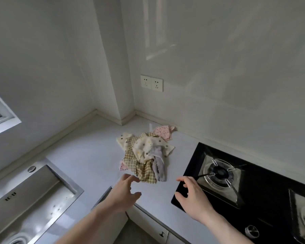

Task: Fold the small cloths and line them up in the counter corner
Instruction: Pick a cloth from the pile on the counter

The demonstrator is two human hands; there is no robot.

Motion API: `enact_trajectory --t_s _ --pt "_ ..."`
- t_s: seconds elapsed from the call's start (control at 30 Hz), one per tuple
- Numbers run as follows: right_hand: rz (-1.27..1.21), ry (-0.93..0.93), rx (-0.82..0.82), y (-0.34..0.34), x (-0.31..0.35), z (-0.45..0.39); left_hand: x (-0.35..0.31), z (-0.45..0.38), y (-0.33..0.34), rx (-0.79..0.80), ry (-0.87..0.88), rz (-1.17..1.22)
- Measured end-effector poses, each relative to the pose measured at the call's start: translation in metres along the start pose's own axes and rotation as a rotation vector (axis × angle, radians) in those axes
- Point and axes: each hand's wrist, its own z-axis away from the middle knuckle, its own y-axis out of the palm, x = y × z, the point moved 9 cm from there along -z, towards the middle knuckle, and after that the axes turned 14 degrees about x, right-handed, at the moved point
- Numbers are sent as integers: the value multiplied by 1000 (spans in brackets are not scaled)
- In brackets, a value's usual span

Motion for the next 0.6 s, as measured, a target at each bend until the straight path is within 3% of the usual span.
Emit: enact_trajectory --t_s 0.23,0.4,0.5,0.6 --pt "78 71 -32 29 -11 -49 53 -90 -4 22 -22 -57" --pt "166 40 -21 57 -37 -89 93 -140 15 -11 5 37" --pt "251 23 -1 81 -62 -117 118 -166 25 -156 75 68" --pt "323 -1 -14 100 -85 -138 124 -174 36 -359 137 -76"
